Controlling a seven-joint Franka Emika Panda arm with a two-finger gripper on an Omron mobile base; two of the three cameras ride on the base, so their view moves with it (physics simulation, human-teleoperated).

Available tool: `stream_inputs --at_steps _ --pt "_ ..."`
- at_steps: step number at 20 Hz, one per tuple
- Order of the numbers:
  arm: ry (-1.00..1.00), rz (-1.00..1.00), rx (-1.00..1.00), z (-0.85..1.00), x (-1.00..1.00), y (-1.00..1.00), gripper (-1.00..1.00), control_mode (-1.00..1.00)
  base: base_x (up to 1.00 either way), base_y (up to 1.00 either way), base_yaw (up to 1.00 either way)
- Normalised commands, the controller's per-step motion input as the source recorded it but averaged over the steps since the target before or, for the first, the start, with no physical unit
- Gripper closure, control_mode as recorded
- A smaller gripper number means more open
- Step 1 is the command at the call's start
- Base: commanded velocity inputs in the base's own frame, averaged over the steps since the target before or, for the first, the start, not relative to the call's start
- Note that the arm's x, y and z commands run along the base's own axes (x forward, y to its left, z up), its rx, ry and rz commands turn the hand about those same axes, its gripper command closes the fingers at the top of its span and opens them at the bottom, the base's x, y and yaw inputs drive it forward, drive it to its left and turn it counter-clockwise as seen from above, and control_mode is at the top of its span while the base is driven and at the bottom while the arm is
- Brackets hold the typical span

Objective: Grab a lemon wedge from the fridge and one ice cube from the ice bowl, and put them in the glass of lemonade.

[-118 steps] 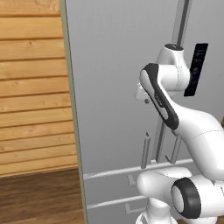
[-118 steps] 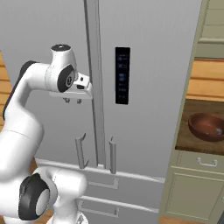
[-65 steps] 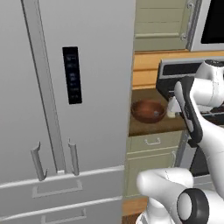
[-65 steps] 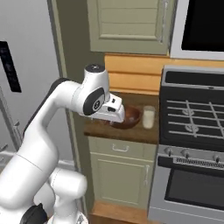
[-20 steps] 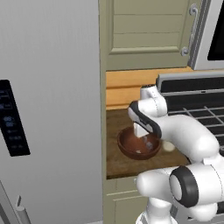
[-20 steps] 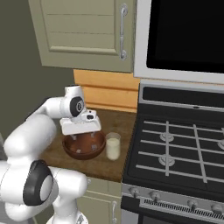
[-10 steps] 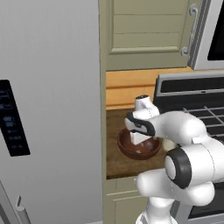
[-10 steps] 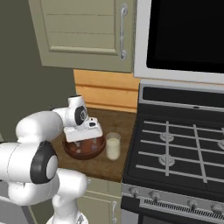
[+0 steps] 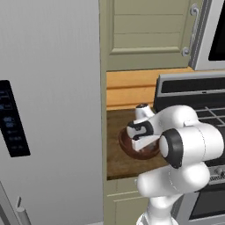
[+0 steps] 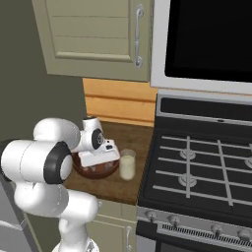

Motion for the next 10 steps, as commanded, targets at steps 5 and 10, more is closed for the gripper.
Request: stream_inputs --at_steps 5,10 --pt "-0.05 0.01 0.00 -0.15 0.28 -0.10 -1.00 -1.00 0.00 0.00 0.00" --pt "-0.06 0.01 0.00 -0.08 0.02 0.00 -1.00 -1.00 0.00 0.00 0.00"
